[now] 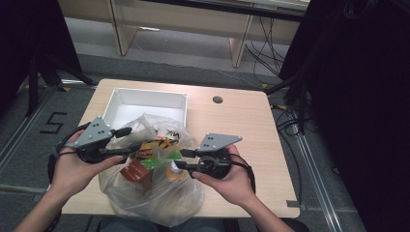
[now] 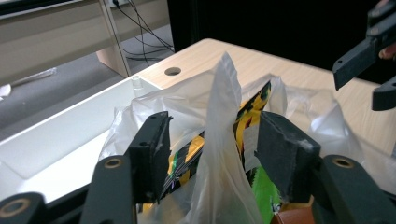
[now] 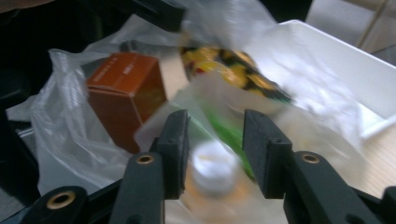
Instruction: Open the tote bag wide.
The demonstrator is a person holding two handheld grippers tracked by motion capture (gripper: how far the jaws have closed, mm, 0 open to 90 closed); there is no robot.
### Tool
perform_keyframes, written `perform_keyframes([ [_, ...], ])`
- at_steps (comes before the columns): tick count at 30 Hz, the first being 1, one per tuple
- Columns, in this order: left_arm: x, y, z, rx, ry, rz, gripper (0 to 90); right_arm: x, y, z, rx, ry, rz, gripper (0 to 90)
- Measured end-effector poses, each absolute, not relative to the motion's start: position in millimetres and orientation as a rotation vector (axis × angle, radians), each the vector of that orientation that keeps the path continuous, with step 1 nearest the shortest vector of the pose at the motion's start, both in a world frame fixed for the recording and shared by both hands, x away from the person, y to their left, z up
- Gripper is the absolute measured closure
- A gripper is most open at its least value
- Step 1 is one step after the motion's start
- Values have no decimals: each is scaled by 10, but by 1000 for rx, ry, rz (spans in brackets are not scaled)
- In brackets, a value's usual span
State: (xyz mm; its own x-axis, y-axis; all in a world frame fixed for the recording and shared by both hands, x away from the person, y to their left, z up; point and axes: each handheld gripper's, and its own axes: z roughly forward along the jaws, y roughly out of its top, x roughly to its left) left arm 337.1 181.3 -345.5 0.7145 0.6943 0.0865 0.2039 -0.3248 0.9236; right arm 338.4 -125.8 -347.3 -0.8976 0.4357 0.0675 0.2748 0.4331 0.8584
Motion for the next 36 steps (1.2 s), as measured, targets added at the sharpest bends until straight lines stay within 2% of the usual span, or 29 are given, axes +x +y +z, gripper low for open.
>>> perform_keyframes([
  [4, 3389, 1768, -3449, 1908, 692, 588, 469, 3428, -1069, -3472, 575, 2578, 1440, 577],
  [10, 3403, 1733, -3447, 1962, 692, 606, 554, 3501, -844, -3524, 551, 2656, 1385, 547],
  [12, 3405, 1741, -3442, 1966, 694, 607, 586, 3516, -796, -3553, 557, 2674, 1358, 591],
  [17, 3413, 1793, -3427, 1970, 712, 607, 682, 3538, -803, -3571, 557, 2721, 1327, 816],
  [21, 3428, 1841, -3437, 1955, 743, 587, 744, 3528, -858, -3551, 579, 2747, 1349, 894],
  [27, 3403, 1906, -3427, 1914, 777, 561, 821, 3494, -978, -3511, 606, 2729, 1363, 900],
  [36, 3376, 2134, -3431, 1815, 844, 557, 852, 3408, -1275, -3431, 691, 2696, 1305, 900],
])
